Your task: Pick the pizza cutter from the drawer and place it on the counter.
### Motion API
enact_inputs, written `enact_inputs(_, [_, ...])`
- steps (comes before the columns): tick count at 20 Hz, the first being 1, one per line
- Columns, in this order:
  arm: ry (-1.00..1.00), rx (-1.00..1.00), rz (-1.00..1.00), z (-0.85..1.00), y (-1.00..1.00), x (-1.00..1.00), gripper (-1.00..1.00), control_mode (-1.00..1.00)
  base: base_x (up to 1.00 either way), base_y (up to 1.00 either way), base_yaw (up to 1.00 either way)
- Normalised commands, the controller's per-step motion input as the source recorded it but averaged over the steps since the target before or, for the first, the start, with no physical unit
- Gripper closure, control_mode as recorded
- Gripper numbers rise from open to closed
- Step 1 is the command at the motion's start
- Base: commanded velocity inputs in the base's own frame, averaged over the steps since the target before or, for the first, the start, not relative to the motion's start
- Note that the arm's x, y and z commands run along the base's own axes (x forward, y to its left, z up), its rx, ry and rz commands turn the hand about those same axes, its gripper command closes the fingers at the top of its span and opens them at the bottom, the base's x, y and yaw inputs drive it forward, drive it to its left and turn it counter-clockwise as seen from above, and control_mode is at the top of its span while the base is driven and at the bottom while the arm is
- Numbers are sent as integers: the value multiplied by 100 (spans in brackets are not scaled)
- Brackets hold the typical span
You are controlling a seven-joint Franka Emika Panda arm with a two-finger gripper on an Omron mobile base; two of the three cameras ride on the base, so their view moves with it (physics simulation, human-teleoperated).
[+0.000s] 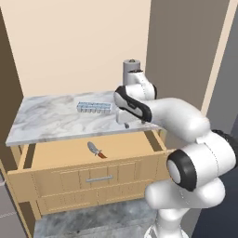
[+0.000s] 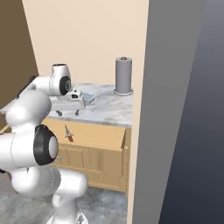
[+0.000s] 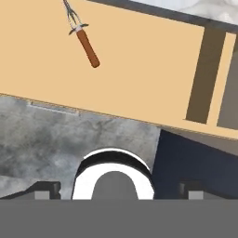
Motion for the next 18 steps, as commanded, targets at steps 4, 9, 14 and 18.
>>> enact_inputs(4, [24,0,0,-72,11,70,-100,-100,0,0,0])
enact_inputs(9, [24,0,0,-88,0,61,-100,-100,0,0,0])
enact_inputs(14, [18,0,0,-88,2,41,-100,-100,0,0,0])
enact_inputs(18, [8,0,0,-79,2,38,-100,-100,0,0,0])
